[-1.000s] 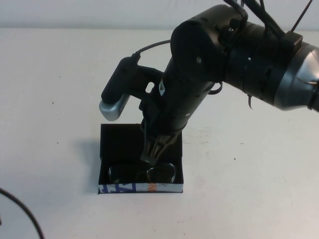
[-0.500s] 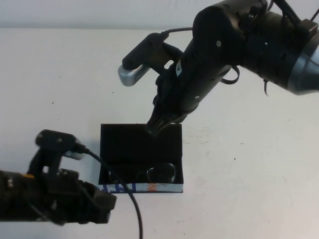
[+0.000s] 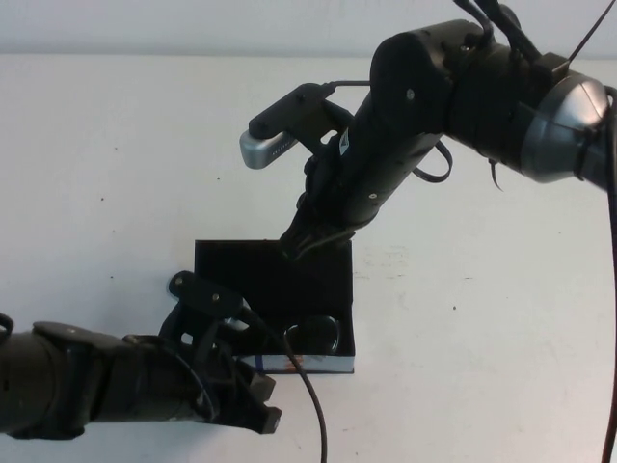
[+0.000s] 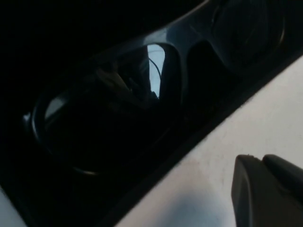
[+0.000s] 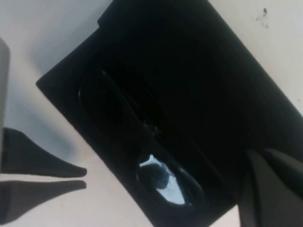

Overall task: Return glasses to glasses case
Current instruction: Close the glasses case

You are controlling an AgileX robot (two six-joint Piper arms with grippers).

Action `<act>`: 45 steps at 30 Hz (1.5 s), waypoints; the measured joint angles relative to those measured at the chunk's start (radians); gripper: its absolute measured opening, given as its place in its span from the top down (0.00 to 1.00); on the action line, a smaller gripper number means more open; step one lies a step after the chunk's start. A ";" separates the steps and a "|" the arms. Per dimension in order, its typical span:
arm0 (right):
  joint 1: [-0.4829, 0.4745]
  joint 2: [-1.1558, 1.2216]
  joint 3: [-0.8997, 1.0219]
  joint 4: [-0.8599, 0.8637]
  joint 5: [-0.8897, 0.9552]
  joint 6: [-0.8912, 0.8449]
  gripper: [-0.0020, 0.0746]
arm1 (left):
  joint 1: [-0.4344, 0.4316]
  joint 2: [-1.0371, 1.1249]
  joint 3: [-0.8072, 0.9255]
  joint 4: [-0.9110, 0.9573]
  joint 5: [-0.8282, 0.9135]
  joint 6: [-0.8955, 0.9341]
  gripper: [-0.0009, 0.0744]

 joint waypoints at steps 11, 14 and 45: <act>0.000 0.049 -0.047 0.005 -0.042 0.016 0.99 | 0.000 0.071 -0.039 -0.043 -0.037 0.101 0.99; -0.002 0.079 -0.082 0.005 -0.066 0.022 0.99 | 0.000 0.080 -0.042 -0.046 -0.032 0.106 0.99; -0.050 0.367 -0.376 0.062 0.081 0.052 0.99 | 0.000 0.090 -0.048 -0.054 -0.016 0.119 0.99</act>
